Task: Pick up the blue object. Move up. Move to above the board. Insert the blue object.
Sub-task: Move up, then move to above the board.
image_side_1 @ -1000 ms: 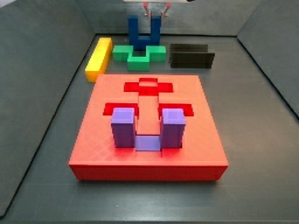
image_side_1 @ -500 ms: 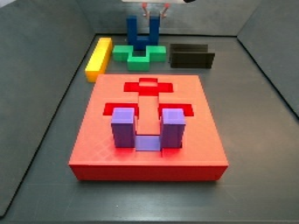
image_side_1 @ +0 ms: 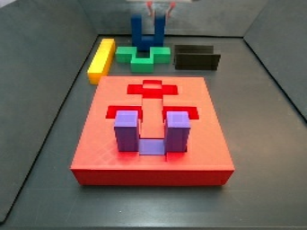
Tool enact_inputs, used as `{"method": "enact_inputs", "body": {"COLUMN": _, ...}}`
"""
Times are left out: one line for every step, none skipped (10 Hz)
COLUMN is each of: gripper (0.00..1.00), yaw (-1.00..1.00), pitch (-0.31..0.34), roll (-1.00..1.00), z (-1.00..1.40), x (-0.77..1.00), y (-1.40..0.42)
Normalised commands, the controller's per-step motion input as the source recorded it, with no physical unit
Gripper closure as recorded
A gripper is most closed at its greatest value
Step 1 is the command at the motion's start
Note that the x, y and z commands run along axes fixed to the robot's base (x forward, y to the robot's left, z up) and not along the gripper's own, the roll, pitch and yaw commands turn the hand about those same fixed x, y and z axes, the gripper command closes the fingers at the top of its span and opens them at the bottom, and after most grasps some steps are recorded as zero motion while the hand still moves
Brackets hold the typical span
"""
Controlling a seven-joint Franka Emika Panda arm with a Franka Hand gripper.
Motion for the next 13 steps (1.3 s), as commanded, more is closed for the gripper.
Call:
{"method": "enact_inputs", "body": {"gripper": 1.00, "yaw": 0.00, "pitch": -0.007, "roll": -0.01, "z": 0.55, "x": -0.04, "y": 0.02}}
{"method": "enact_inputs", "body": {"gripper": 1.00, "yaw": 0.00, "pitch": -0.025, "roll": -0.03, "z": 0.24, "x": 0.00, "y": 0.03}}
{"method": "enact_inputs", "body": {"gripper": 1.00, "yaw": 0.00, "pitch": 0.000, "roll": 0.00, "z": 1.40, "x": 0.00, "y": 0.00}}
{"method": "enact_inputs", "body": {"gripper": 1.00, "yaw": 0.00, "pitch": 0.033, "roll": -0.01, "z": 1.40, "x": -0.02, "y": -0.01}}
{"method": "enact_inputs", "body": {"gripper": 1.00, "yaw": 0.00, "pitch": 0.012, "roll": -0.04, "z": 1.40, "x": -0.03, "y": -0.01}}
{"method": "enact_inputs", "body": {"gripper": 1.00, "yaw": -0.01, "pitch": 0.027, "roll": -0.06, "z": 1.40, "x": 0.02, "y": 0.01}}
{"method": "enact_inputs", "body": {"gripper": 1.00, "yaw": -0.01, "pitch": 0.047, "roll": -0.07, "z": 1.40, "x": 0.06, "y": 0.01}}
{"method": "enact_inputs", "body": {"gripper": 1.00, "yaw": -0.01, "pitch": 0.077, "roll": -0.08, "z": 0.52, "x": 0.04, "y": 0.01}}
{"method": "enact_inputs", "body": {"gripper": 1.00, "yaw": -0.10, "pitch": 0.224, "roll": -0.09, "z": 0.15, "x": -0.11, "y": -1.40}}
{"method": "enact_inputs", "body": {"gripper": 1.00, "yaw": -0.09, "pitch": 0.210, "roll": -0.07, "z": 0.13, "x": -0.11, "y": -1.40}}
{"method": "enact_inputs", "body": {"gripper": 1.00, "yaw": -0.03, "pitch": 0.109, "roll": 0.03, "z": 0.14, "x": -0.13, "y": -1.40}}
{"method": "enact_inputs", "body": {"gripper": 1.00, "yaw": -0.01, "pitch": 0.052, "roll": 0.00, "z": 0.13, "x": -0.13, "y": -1.40}}
{"method": "enact_inputs", "body": {"gripper": 1.00, "yaw": -0.01, "pitch": 0.034, "roll": 0.00, "z": 0.14, "x": -0.13, "y": -1.40}}
